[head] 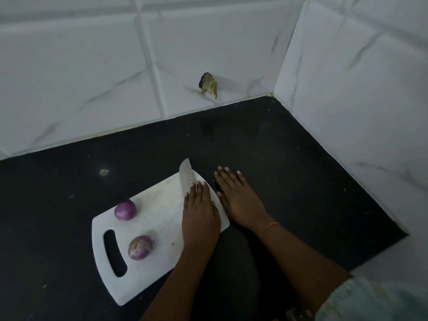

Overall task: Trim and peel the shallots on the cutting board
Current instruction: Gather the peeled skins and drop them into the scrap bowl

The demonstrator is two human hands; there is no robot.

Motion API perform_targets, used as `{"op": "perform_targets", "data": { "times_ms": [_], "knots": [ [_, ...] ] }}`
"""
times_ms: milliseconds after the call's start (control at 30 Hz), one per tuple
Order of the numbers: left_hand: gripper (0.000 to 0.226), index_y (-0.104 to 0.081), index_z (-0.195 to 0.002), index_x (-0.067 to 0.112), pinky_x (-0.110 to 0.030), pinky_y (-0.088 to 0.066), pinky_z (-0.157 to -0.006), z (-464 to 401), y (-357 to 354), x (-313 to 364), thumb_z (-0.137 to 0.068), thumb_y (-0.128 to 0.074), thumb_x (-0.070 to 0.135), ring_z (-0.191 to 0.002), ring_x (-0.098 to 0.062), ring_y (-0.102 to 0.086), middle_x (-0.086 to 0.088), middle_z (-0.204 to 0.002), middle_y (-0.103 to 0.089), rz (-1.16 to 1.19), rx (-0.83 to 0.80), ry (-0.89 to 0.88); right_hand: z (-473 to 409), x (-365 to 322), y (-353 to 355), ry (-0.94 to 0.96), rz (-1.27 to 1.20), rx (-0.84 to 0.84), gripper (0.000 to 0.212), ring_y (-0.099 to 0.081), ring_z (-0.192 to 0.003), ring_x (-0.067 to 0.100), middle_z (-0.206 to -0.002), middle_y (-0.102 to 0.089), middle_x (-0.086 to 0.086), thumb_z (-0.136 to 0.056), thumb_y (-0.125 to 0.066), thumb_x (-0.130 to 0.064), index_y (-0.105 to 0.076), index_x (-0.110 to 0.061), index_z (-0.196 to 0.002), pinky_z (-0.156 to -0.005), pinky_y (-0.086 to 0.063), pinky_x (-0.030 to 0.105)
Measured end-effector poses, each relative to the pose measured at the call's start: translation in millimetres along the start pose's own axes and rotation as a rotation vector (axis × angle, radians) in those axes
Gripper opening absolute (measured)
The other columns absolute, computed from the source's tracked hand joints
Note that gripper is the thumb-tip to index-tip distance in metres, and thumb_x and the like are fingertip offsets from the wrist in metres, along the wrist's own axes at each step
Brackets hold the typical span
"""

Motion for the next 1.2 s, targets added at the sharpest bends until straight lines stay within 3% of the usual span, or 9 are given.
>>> {"op": "perform_targets", "data": {
  "times_ms": [100, 233, 467, 567, 667, 733, 867, 1000, 1200],
  "knots": [
    [0.059, -0.001, -0.156, 0.01, -0.032, 0.009, -0.118, -2, -2, 3, -0.106, -0.027, 0.03, -0.153, -0.019, 0.003, -0.009, -0.166, 0.001, -0.107, -0.041, -0.009, -8, -11, 5, 0.137, -0.077, -0.003, 0.051, -0.016, -0.148, 0.013, -0.16, -0.023, 0.0, -0.102, -0.022, -0.031, -0.029, -0.018, -0.151, -0.122, -0.01, 0.037],
    [0.064, 0.0, -0.156, 0.008, -0.036, 0.008, -0.119, -3, -8, 5, -0.105, -0.033, 0.03, -0.153, -0.023, 0.007, -0.01, -0.166, 0.002, -0.232, -0.083, -0.054, 5, -5, 12, 0.084, -0.314, 0.092, 0.042, -0.036, -0.14, 0.011, -0.149, -0.044, 0.0, -0.099, -0.043, -0.018, -0.05, -0.016, -0.14, -0.119, -0.027, 0.03],
    [0.061, 0.0, -0.156, 0.007, -0.036, 0.002, -0.122, 2, -9, 9, -0.106, -0.029, 0.027, -0.153, -0.024, 0.004, -0.011, -0.165, -0.001, -0.287, -0.054, -0.139, 53, -4, 25, 0.031, -0.366, 0.257, 0.033, -0.052, -0.127, 0.009, -0.131, -0.062, -0.001, -0.095, -0.049, -0.023, -0.066, -0.016, -0.122, -0.11, -0.038, 0.025],
    [0.06, 0.0, -0.156, 0.009, -0.034, 0.003, -0.121, 4, -7, 10, -0.107, -0.028, 0.026, -0.153, -0.022, 0.004, -0.009, -0.166, -0.001, -0.275, -0.042, -0.164, 73, 19, 46, -0.097, -0.595, 0.413, 0.025, -0.058, -0.115, 0.006, -0.117, -0.067, -0.002, -0.093, -0.055, -0.011, -0.07, -0.013, -0.113, -0.1, -0.047, 0.028],
    [0.057, -0.001, -0.156, 0.01, -0.033, 0.002, -0.121, 6, -7, 9, -0.107, -0.025, 0.027, -0.153, -0.021, 0.004, -0.008, -0.166, -0.001, -0.264, -0.034, -0.177, 90, 53, 47, -0.381, -0.686, 0.539, 0.035, -0.053, -0.123, 0.013, -0.13, -0.059, 0.005, -0.095, -0.051, -0.004, -0.058, -0.009, -0.129, -0.107, -0.041, 0.03],
    [0.056, -0.001, -0.156, 0.01, -0.033, 0.002, -0.121, 6, -8, 9, -0.107, -0.023, 0.028, -0.153, -0.021, 0.003, -0.008, -0.166, -0.002, -0.265, -0.035, -0.182, 83, 52, 33, -0.482, -0.506, 0.394, 0.047, -0.037, -0.139, 0.021, -0.148, -0.044, 0.01, -0.099, -0.044, -0.016, -0.039, -0.008, -0.145, -0.117, -0.028, 0.034],
    [0.056, -0.003, -0.156, 0.009, -0.034, 0.0, -0.122, 5, -9, 8, -0.107, -0.023, 0.027, -0.153, -0.021, 0.002, -0.009, -0.166, -0.004, -0.266, -0.029, -0.195, 53, 15, 13, -0.278, -0.124, 0.132, 0.064, -0.013, -0.149, 0.022, -0.16, -0.018, 0.015, -0.1, -0.025, -0.036, -0.014, -0.003, -0.153, -0.122, -0.007, 0.034],
    [0.057, -0.004, -0.156, 0.007, -0.035, 0.0, -0.122, 4, -12, 7, -0.107, -0.026, 0.026, -0.153, -0.022, 0.002, -0.01, -0.165, -0.004, -0.29, -0.038, -0.199, 36, -3, 9, -0.08, -0.055, 0.032, 0.063, -0.014, -0.149, 0.02, -0.16, -0.018, 0.011, -0.098, -0.013, -0.039, -0.023, -0.006, -0.151, -0.123, -0.008, 0.035],
    [0.058, -0.003, -0.156, 0.008, -0.034, 0.001, -0.121, 5, -10, 7, -0.107, -0.026, 0.027, -0.153, -0.022, 0.002, -0.01, -0.165, -0.003, -0.307, -0.037, -0.193, 56, -22, 16, -0.059, -0.121, -0.079, 0.053, -0.017, -0.148, 0.021, -0.159, -0.023, 0.007, -0.1, -0.038, -0.007, -0.026, -0.007, -0.151, -0.119, -0.023, 0.03]
  ]
}}
Point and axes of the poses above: each hand's wrist, its own z-axis away from the middle knuckle, its own y-axis out of the back of the hand, x = y × z, the point moved 10 cm from there along -z, towards the middle knuckle
